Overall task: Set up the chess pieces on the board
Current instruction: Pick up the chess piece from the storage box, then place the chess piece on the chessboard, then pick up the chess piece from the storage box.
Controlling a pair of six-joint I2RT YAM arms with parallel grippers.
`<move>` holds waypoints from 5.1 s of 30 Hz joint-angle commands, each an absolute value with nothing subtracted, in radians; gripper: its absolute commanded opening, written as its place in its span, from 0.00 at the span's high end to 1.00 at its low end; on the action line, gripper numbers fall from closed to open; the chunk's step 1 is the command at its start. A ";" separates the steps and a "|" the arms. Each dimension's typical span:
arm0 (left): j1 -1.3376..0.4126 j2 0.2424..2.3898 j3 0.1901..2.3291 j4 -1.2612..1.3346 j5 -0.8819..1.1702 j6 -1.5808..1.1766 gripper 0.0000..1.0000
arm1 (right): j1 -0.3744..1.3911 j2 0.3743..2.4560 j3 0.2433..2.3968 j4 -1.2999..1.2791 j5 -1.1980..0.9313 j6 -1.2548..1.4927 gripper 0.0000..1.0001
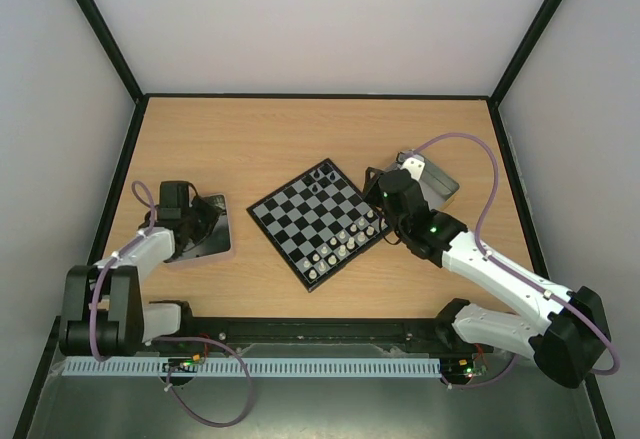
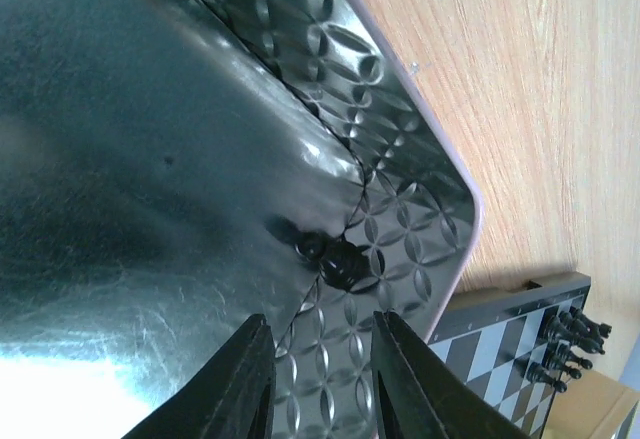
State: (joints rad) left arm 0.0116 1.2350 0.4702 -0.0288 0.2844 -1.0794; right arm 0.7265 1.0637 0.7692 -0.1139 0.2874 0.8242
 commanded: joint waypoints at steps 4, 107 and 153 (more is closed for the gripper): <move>0.026 1.309 0.464 0.070 0.303 -1.122 0.71 | 0.723 1.072 0.780 -0.091 0.307 0.833 0.65; -0.877 1.472 0.481 0.376 -0.474 -0.637 0.72 | 0.723 1.036 0.764 -0.113 0.343 0.844 0.65; -0.699 1.663 1.034 -0.431 -0.121 -0.640 0.96 | 0.723 0.976 0.738 -0.119 0.360 0.857 0.65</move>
